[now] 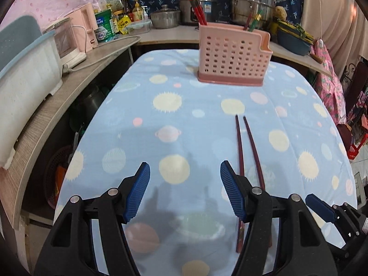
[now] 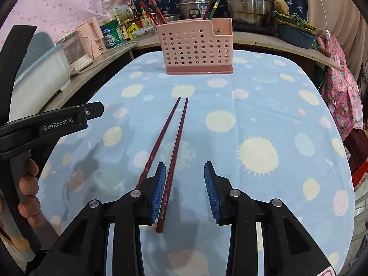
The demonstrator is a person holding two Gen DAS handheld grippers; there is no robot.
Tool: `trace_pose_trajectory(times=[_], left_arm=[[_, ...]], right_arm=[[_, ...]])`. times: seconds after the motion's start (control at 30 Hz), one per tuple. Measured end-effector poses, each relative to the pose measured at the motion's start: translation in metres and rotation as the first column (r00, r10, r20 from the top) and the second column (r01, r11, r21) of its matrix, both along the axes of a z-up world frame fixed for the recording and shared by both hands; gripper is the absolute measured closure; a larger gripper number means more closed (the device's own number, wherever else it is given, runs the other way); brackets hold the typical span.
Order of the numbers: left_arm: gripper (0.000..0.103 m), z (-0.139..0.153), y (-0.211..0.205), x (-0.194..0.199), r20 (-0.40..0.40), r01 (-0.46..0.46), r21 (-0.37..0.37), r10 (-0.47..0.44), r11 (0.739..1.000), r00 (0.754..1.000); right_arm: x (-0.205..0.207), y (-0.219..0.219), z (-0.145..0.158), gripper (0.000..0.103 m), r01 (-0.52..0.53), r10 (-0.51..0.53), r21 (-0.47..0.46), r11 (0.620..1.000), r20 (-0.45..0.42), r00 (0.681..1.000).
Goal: Organize utensils
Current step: 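Grasp a dark red chopstick with the right tool while the left tool grasps the last one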
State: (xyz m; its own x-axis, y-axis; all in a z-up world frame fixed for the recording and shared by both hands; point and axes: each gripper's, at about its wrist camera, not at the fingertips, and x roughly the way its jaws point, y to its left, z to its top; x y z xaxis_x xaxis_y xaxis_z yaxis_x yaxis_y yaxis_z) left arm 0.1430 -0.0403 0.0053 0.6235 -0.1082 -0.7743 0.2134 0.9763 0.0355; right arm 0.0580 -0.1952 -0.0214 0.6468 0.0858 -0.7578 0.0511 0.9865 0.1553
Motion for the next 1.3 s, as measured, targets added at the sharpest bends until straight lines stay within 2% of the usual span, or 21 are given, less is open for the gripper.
trace_pose_trajectory(times=[0.23,0.47,0.53,0.63,0.7,0.73,0.97,1.3], left_arm=[[0.043,-0.017,0.004,-0.014,-0.040,0.004,0.016,-0.003,1.000,0.999],[0.043,-0.025,0.004,-0.022,-0.058,0.013,0.023,-0.012,1.000,0.998],[0.043,-0.026,0.003,-0.023,-0.063,0.017,0.023,-0.016,1.000,0.998],[0.042,-0.028,0.001,-0.025,-0.071,0.025,0.021,-0.023,0.999,0.997],[0.042,-0.030,-0.001,-0.026,-0.076,0.030,0.020,-0.029,0.999,0.997],[0.041,-0.031,-0.002,-0.027,-0.078,0.035,0.020,-0.033,0.999,0.996],[0.031,-0.038,-0.017,-0.040,-0.089,0.089,0.018,-0.087,0.996,0.992],[0.031,-0.056,-0.032,-0.050,-0.134,0.124,0.011,-0.122,0.992,0.984]], right_arm=[[-0.012,0.017,-0.027,0.069,-0.022,0.022,-0.007,1.000,-0.051,0.998],[-0.015,0.030,-0.041,0.069,-0.037,0.037,-0.006,0.999,-0.077,0.996],[-0.015,0.031,-0.044,0.072,-0.035,0.034,-0.014,0.999,-0.080,0.996],[-0.016,0.029,-0.045,0.083,-0.023,0.020,-0.035,0.999,-0.073,0.997],[-0.016,0.023,-0.045,0.095,-0.009,0.007,-0.030,0.999,-0.074,0.997],[-0.017,0.019,-0.046,0.096,0.001,-0.003,-0.025,1.000,-0.075,0.997],[-0.022,-0.010,-0.046,0.096,0.089,-0.090,-0.017,0.996,-0.066,0.994],[-0.029,-0.034,-0.048,0.096,0.151,-0.148,0.029,0.988,-0.079,0.986]])
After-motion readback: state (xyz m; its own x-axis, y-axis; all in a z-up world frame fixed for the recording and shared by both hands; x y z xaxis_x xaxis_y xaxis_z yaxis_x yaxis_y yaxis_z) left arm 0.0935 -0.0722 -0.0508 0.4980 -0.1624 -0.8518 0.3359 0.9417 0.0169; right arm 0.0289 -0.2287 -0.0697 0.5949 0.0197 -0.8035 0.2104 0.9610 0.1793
